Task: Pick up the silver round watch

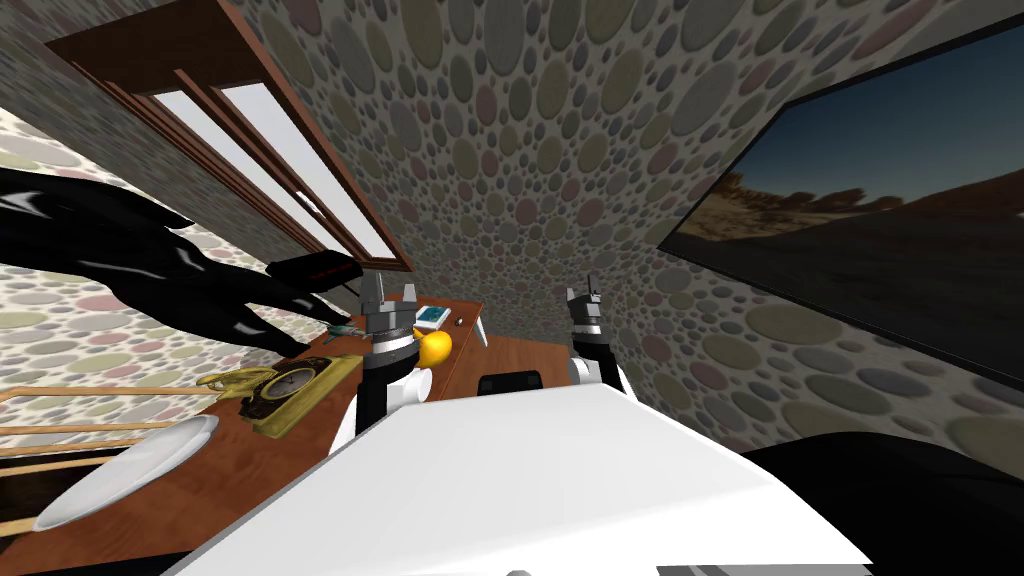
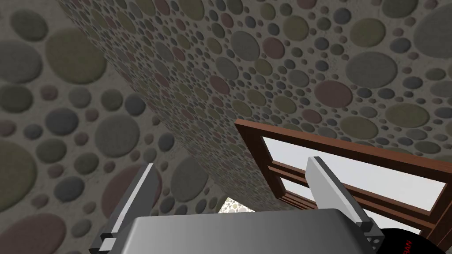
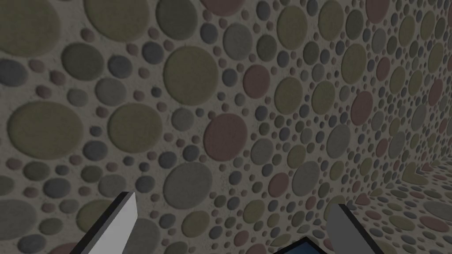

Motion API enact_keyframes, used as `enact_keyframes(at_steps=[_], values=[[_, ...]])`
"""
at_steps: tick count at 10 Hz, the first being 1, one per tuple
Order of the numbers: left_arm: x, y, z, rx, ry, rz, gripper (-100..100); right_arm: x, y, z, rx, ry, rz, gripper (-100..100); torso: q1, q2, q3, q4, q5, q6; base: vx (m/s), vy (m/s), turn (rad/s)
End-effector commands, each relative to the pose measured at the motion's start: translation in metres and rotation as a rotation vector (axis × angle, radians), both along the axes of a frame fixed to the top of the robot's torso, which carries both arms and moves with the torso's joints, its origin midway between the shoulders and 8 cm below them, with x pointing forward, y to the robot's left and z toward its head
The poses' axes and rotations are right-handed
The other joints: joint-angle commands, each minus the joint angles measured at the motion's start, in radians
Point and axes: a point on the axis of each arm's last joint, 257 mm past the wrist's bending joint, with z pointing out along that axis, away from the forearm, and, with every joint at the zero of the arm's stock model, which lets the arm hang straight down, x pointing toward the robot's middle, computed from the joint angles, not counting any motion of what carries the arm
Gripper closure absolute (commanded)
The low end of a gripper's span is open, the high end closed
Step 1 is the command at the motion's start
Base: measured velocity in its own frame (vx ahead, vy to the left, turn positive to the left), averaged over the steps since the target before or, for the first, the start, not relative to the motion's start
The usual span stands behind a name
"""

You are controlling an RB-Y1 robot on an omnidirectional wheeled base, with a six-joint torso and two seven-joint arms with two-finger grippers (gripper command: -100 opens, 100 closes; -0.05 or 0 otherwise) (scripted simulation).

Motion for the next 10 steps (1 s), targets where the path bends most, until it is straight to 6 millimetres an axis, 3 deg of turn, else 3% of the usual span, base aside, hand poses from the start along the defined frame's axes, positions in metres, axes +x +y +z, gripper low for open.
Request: enact_keyframes(at_steps=[1,8,10], values=[[0.010,-0.007,0.001,0.020,0.003,-0.020,-100,0.000,0.000,0.000,0.000,0.000,0.000,0,0.000,0.000,0.000,0.000,0.000,0.000,0.019,-0.004,-0.052],[0.074,-0.031,-0.018,0.120,0.086,-0.076,-100,0.000,0.000,0.000,0.000,0.000,0.000,0,0.000,-0.001,-0.001,0.000,0.000,0.000,0.018,0.001,-0.052],[0.104,-0.034,-0.035,0.166,0.152,-0.075,-100,0.000,0.000,0.000,0.000,0.000,0.000,0,0.000,-0.001,0.000,0.000,0.000,0.000,-0.002,-0.007,-0.045]])
